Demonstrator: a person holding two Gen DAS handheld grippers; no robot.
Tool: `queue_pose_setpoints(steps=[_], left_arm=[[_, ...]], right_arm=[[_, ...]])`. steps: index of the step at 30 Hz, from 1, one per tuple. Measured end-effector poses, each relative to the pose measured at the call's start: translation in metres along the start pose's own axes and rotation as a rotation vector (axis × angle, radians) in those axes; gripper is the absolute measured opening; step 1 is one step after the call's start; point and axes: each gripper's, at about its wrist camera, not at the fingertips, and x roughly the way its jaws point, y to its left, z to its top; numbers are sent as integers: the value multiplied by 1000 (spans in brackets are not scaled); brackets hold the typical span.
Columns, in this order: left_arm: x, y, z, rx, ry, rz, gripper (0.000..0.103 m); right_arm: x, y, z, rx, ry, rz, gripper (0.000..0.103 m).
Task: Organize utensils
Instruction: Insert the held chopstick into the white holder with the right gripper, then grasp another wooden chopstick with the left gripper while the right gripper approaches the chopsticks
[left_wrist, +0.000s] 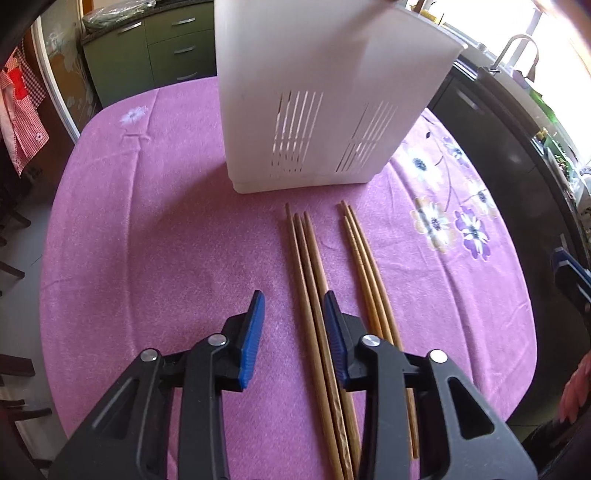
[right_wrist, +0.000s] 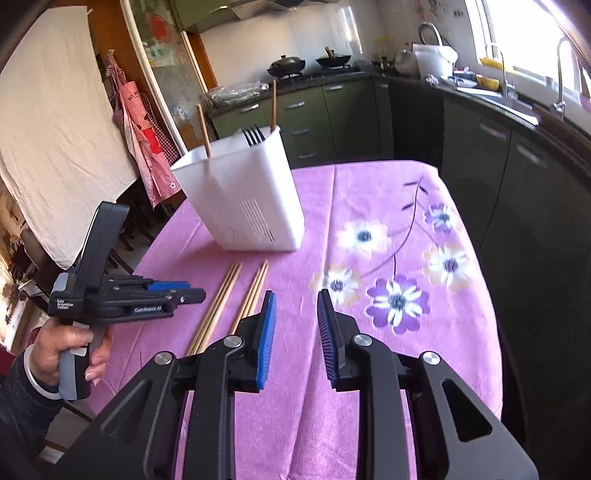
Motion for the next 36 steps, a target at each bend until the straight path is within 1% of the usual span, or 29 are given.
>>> queue_pose_setpoints(steps=[3, 11, 13, 21, 22, 23, 24, 25, 28, 30, 32, 36], left_arm=[[8, -2, 2, -8, 11, 12, 28], [24, -9, 7, -1, 35, 55, 22], [23, -8, 6, 3, 37, 58, 21], [32, -25, 11, 28, 30, 78, 21], [32, -26, 12, 30, 28, 82, 18], [33, -27, 14, 33, 28, 88, 12], [34, -27, 15, 32, 30, 90, 9], [32, -24, 15, 29, 32, 85, 7], [31, -18, 18, 13, 40, 66, 6], [27, -13, 19, 6, 32, 61, 6], [18, -8, 20, 0, 11, 59, 6], [-14, -3, 20, 9, -56, 55, 6]], right_arm=[[1, -4, -6, 11, 4, 17, 23], [2, -1, 1, 21, 7, 47, 23], [3, 0, 1, 22, 12, 52, 25], [7, 3, 2, 16, 21, 63, 25], [7, 4, 2, 15, 23, 65, 25], [8, 4, 1, 15, 24, 66, 25], [8, 4, 1, 15, 26, 66, 25], [8, 4, 1, 16, 27, 68, 25], [8, 2, 1, 21, 27, 69, 25], [6, 1, 2, 23, 24, 69, 25], [4, 0, 2, 24, 19, 68, 25], [-1, 0, 3, 25, 9, 67, 25]])
